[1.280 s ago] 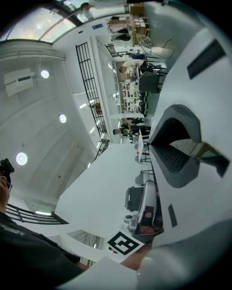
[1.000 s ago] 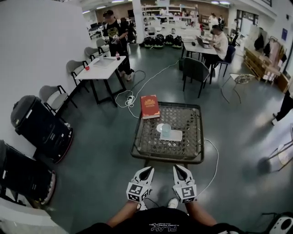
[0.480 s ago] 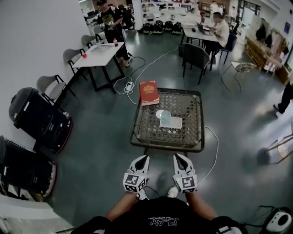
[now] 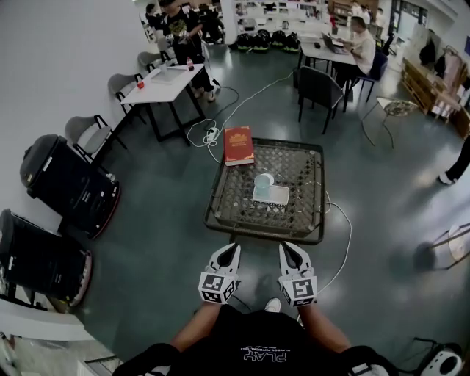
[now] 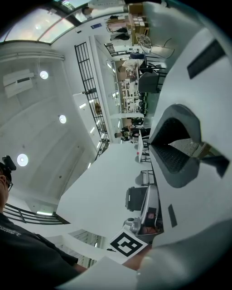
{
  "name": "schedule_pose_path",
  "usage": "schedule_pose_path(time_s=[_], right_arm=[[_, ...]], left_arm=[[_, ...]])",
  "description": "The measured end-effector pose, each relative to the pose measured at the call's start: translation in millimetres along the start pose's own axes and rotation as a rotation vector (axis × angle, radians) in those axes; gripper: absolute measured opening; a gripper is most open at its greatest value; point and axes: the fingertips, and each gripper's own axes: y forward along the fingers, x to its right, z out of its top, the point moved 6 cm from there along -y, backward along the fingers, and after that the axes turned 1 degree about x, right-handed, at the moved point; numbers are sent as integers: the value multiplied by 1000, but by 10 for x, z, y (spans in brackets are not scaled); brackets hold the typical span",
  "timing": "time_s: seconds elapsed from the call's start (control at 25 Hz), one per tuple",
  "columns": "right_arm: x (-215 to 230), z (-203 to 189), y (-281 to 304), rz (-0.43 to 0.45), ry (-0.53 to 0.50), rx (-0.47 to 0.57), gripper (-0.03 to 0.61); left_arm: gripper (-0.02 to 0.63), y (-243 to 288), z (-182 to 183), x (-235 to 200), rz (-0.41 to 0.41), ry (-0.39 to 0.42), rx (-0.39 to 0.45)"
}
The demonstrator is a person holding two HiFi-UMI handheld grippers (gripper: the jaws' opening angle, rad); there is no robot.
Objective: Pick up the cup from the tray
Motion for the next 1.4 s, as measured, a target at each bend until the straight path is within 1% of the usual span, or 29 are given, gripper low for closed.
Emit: schedule_pose_path(time_s=[0.16, 0.36, 0.56, 0.76, 0.84, 1.0, 1.2, 1.28, 1.4], right_arm=[[134, 31, -12, 15, 3, 5, 9], [272, -27, 114, 12, 25, -1, 9], [452, -113, 440, 3, 33, -8, 9], [592, -186, 838, -12, 29, -43, 9], [646, -203, 1037, -18, 24, -54, 9], [760, -268, 1329, -44, 26, -86, 9], [843, -372, 1634, -66, 31, -135, 9], [856, -415, 1732, -77, 36, -156, 9], [849, -487, 1849, -95, 33, -190, 9]], left_arm=[[8, 64, 28, 98, 18, 11, -2], [9, 207, 16, 96, 22, 42, -23], [9, 554, -50, -54, 3, 66, -47], [9, 974, -116, -319, -24, 64, -67], [9, 1169, -136, -461, -42, 58, -79], [8, 1543, -224, -641, -105, 52, -115], [9, 1942, -273, -857, -171, 80, -133], [9, 2051, -257, -916, -206, 92, -144], [9, 2155, -334, -989, -243, 90, -167]])
